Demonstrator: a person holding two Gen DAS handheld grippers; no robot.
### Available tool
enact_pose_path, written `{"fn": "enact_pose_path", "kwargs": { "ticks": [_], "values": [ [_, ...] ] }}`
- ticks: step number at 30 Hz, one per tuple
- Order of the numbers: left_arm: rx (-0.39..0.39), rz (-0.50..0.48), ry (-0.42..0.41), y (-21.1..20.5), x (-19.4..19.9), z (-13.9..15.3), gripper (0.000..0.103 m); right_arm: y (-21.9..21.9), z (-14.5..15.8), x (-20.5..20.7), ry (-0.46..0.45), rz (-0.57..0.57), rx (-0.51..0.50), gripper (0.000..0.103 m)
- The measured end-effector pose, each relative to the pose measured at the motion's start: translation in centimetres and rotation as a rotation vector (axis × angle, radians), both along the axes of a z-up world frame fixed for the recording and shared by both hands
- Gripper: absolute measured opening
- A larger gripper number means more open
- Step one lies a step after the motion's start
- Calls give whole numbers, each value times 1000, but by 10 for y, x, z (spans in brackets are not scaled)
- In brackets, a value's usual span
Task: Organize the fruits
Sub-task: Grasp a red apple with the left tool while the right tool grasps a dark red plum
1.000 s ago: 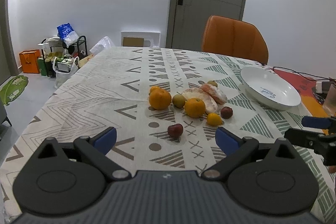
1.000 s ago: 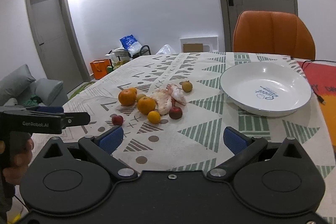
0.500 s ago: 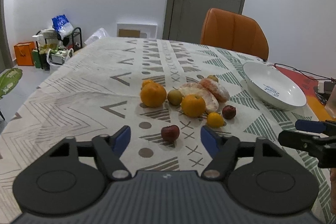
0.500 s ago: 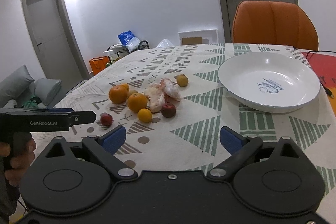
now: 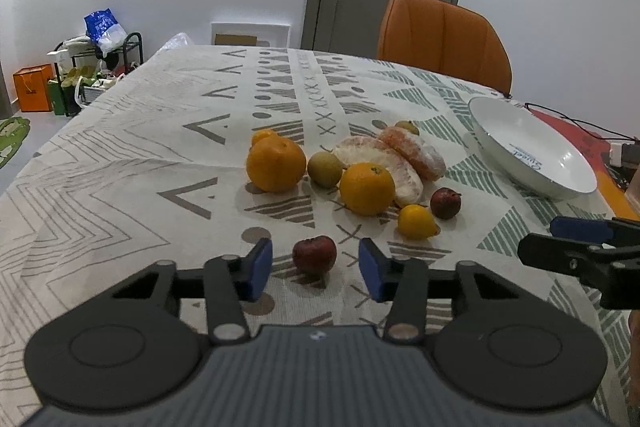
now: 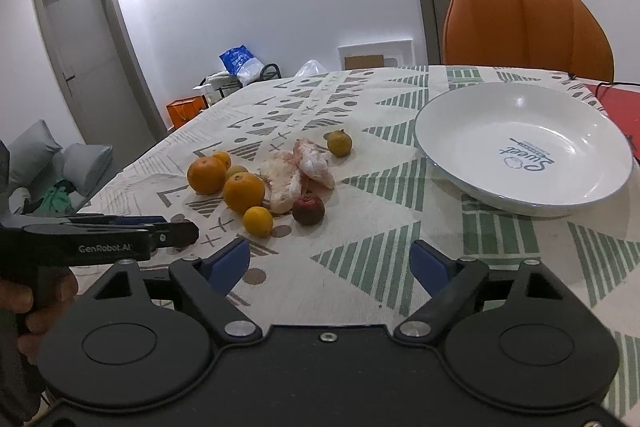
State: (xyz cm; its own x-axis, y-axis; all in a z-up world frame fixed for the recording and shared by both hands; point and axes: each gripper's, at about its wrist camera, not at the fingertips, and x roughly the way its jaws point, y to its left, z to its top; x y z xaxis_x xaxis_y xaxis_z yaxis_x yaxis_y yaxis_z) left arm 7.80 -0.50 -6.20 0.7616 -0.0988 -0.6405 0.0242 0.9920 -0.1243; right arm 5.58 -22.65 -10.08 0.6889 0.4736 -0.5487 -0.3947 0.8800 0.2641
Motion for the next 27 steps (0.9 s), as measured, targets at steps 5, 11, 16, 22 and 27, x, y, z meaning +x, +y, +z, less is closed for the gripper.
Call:
{"fn": "enact_pose_path", "kwargs": {
  "ticks": [5, 11, 16, 22, 27],
  "values": [
    [-8, -6, 2, 3, 5, -4, 23, 4, -5, 10, 15, 4, 1, 86],
    [-12, -5, -10, 10, 5, 0, 23, 12, -10, 23, 34, 16, 1, 80],
    [-18, 15, -13, 18, 6, 2, 23, 21, -13, 33, 51, 30, 6, 71],
    [-24, 24, -19, 24, 9, 5, 23, 29, -15, 45, 54, 26, -7, 57],
    [-29, 25, -23, 27, 10, 6, 23, 34, -16, 51, 45, 21, -13, 52]
  ]
}}
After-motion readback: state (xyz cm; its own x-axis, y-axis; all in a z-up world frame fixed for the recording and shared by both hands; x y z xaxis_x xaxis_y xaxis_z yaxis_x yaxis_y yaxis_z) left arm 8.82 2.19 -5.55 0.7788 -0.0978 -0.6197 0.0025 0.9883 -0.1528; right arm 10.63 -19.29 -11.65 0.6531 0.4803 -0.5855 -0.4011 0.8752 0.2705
